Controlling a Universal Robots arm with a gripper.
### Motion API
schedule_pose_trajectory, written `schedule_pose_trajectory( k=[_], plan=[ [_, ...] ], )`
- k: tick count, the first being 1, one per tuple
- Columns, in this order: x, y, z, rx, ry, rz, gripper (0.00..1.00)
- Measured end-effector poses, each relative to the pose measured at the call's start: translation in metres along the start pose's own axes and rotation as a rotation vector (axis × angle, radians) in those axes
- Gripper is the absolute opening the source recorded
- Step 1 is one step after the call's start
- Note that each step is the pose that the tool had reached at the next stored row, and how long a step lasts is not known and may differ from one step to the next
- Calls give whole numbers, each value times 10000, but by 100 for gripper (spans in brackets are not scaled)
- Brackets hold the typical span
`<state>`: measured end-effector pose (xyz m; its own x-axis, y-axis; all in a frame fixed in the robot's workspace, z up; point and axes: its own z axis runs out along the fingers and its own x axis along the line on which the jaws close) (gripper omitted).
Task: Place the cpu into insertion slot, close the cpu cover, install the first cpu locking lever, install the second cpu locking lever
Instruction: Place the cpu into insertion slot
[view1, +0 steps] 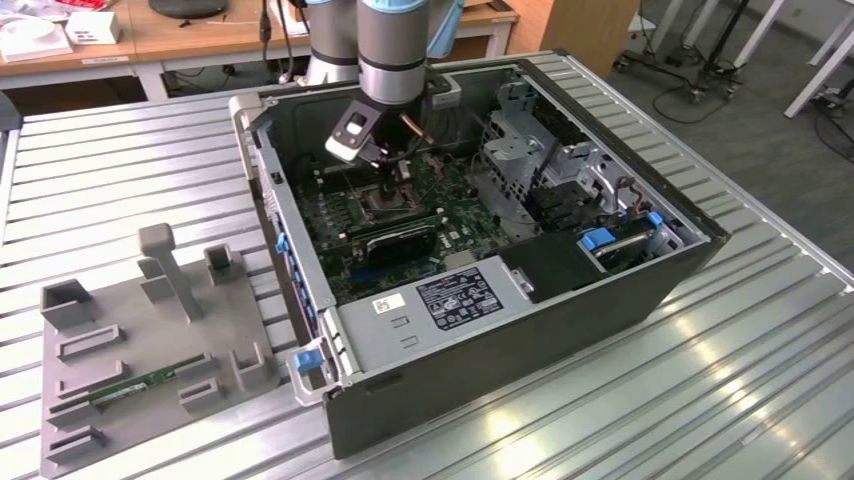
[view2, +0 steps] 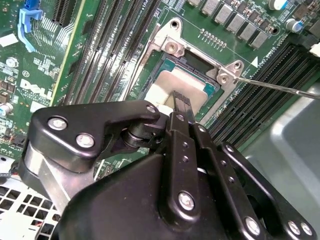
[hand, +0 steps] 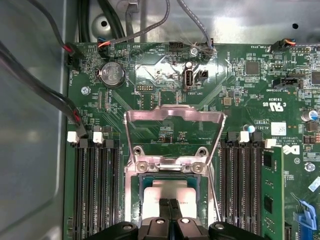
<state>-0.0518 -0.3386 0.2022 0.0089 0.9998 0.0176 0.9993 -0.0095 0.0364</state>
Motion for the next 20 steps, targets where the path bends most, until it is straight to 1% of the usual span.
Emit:
schedule_pose_trajectory(
  k=[4, 13, 15, 20],
  plan=[
    [-1, -1, 18, 2, -4, 0, 11],
    [0, 0, 19, -2, 1, 0, 11],
    [1, 0, 1, -3, 3, 0, 11],
    [2, 3, -96, 0, -1, 1, 11]
  ],
)
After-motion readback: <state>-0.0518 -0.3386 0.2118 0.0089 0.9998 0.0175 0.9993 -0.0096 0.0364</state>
